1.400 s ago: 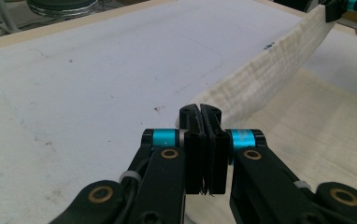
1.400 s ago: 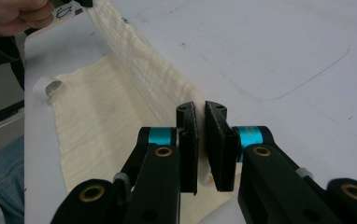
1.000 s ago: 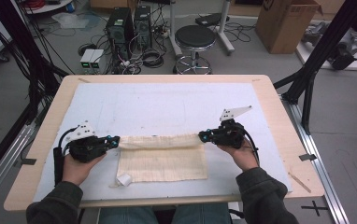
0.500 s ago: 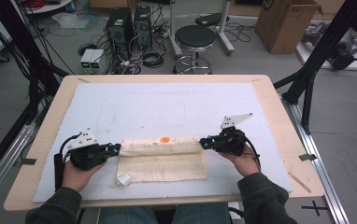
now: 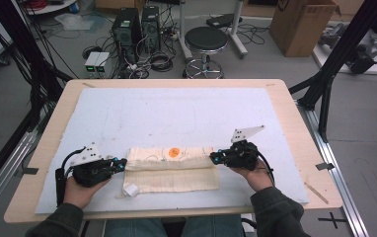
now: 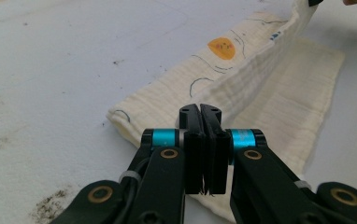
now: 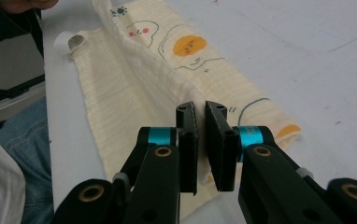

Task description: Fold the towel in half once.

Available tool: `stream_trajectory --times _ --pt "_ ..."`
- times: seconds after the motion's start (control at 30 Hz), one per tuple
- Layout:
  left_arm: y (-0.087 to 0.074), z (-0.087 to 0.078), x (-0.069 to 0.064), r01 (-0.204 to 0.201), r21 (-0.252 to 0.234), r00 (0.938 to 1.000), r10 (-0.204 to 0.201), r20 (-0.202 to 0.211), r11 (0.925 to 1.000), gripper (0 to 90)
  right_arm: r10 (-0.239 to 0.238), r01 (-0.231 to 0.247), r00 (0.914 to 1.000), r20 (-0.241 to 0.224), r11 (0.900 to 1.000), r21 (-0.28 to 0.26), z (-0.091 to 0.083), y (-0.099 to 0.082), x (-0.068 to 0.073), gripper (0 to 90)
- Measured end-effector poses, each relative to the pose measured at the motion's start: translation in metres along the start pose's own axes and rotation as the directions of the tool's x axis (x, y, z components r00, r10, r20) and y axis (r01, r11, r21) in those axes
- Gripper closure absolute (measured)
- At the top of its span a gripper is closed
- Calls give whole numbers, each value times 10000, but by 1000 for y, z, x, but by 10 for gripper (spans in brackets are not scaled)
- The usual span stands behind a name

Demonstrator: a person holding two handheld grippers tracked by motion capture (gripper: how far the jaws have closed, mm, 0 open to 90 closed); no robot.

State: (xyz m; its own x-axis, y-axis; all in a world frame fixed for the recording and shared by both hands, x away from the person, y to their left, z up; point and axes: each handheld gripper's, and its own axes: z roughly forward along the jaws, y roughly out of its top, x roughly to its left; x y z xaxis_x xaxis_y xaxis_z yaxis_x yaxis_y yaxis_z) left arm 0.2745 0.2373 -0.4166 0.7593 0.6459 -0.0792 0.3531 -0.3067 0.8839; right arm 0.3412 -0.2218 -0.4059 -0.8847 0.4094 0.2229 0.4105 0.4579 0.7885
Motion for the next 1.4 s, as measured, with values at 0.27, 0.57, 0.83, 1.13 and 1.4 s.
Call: stream_trajectory --times 0.27,0.57,0.83,1.13,1.4 --pt "-5 0 -7 -82 92 9999 81 129 9999 876 -58 58 10000 2 10000 49 0 -4 2 832" --pt "-10 -1 -15 -258 300 9990 247 368 9992 876 -63 63 9999 -80 10000 69 0 -10 6 832" --pt "-13 -5 -19 -336 359 9985 319 454 9988 871 -151 153 9998 -112 9997 164 -2 -13 11 828" --pt "-8 -14 -19 -124 -188 9965 139 828 9997 688 -366 367 9966 -743 9993 3 -9 -9 20 726" --pt "-5 7 -19 -255 290 9954 227 935 9993 724 -304 349 9965 -774 9977 573 5 -13 20 731"
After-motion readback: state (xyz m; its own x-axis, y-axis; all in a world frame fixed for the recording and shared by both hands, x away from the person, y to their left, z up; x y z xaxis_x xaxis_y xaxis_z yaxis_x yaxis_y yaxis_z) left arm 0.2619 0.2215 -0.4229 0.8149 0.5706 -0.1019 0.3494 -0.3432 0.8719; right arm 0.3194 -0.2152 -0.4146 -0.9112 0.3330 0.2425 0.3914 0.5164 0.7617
